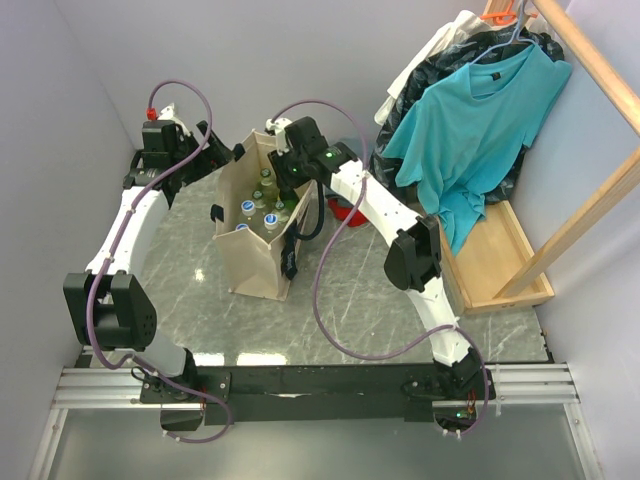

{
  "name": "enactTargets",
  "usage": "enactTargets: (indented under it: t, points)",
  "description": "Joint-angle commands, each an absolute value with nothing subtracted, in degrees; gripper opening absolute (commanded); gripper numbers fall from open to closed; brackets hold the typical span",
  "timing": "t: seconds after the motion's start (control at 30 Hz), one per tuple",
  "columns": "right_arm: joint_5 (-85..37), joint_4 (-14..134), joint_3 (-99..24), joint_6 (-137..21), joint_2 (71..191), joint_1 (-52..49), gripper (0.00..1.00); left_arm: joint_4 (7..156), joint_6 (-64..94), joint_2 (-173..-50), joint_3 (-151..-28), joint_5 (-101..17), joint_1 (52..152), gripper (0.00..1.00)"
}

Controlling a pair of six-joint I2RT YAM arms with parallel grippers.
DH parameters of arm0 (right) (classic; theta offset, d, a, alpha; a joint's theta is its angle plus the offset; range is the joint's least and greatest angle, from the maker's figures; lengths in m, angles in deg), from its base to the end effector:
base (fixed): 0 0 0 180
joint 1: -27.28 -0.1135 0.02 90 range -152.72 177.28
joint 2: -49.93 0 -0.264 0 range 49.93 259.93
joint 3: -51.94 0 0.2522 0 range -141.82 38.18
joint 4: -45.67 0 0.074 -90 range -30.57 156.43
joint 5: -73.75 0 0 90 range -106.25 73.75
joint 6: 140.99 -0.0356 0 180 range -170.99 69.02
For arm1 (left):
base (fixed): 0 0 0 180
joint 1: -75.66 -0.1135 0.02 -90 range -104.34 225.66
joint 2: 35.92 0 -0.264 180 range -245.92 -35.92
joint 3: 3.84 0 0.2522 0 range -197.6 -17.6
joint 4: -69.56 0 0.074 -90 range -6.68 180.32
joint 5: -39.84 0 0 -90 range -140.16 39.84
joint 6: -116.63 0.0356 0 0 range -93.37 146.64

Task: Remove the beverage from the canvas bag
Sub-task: Take out the drink from the canvas bag.

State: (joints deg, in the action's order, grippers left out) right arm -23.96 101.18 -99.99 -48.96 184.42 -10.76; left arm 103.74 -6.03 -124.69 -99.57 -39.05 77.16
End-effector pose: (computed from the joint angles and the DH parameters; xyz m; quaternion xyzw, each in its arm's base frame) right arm 0.4158 0.3314 0.3100 -0.3350 0.8327 0.1925 0.3968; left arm 0.3612 -0.0163 0.3582 -0.1796 0.8320 -0.2313 0.4713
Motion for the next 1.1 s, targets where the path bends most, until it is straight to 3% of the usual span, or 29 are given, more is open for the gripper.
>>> enactTargets:
  t: [0.0,0.47,1.07]
  points:
    - [-21.35,94.67,-101.04,-46.86,175.09,-11.66,0.00,102.48,-6.59,-123.63,-99.51,-39.17,77.33,0.96]
    - [-16.87,93.97,-100.42,-45.36,172.97,-12.71,0.00,101.34,-7.47,-118.45,-96.70,-47.52,77.33,0.96]
    - [-15.38,92.03,-99.80,-44.74,170.86,-13.06,0.00,101.33,-7.47,-118.80,-96.87,-46.38,77.33,0.96]
